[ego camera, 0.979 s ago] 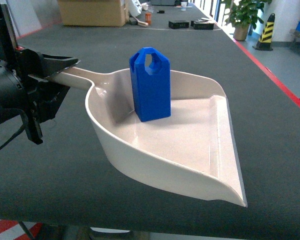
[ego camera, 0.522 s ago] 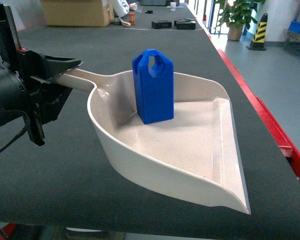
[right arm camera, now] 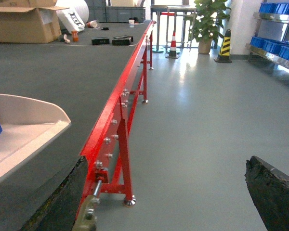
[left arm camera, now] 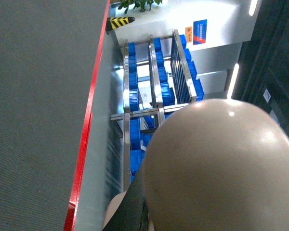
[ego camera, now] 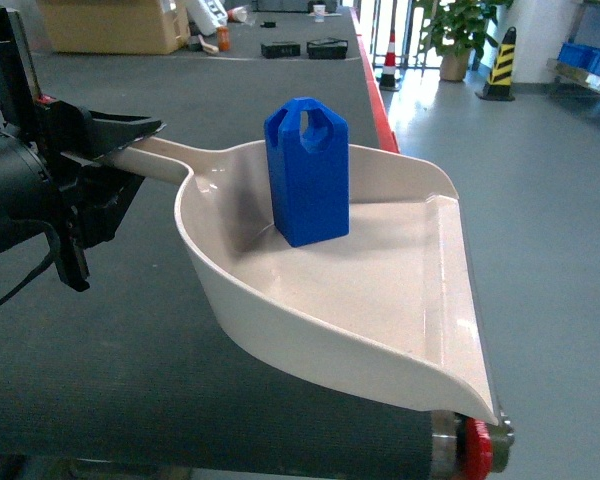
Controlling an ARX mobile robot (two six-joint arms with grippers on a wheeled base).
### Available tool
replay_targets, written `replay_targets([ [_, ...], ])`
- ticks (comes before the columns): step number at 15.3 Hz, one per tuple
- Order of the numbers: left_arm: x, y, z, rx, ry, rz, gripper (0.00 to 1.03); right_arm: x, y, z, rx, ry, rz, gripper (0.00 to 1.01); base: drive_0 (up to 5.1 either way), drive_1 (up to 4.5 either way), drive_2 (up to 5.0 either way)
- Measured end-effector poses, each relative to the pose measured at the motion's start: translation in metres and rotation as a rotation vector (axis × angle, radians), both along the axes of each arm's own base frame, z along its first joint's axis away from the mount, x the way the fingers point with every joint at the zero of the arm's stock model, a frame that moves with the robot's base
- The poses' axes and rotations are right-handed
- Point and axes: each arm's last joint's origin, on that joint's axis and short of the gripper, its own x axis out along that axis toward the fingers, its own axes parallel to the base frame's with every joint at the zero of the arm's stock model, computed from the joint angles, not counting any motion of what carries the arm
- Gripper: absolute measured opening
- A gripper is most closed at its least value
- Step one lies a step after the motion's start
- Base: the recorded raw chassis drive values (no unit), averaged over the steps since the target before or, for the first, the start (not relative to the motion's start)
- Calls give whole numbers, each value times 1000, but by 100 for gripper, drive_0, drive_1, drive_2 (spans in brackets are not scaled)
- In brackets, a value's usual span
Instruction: Place part in tray to right shelf
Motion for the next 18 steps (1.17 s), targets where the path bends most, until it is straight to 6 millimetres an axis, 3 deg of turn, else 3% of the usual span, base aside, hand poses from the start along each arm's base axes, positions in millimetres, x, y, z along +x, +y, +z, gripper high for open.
replay_targets([
  [18, 0, 0, 0, 1, 1, 1, 16, 0, 0, 0, 0, 0, 0, 98, 507, -238, -238],
])
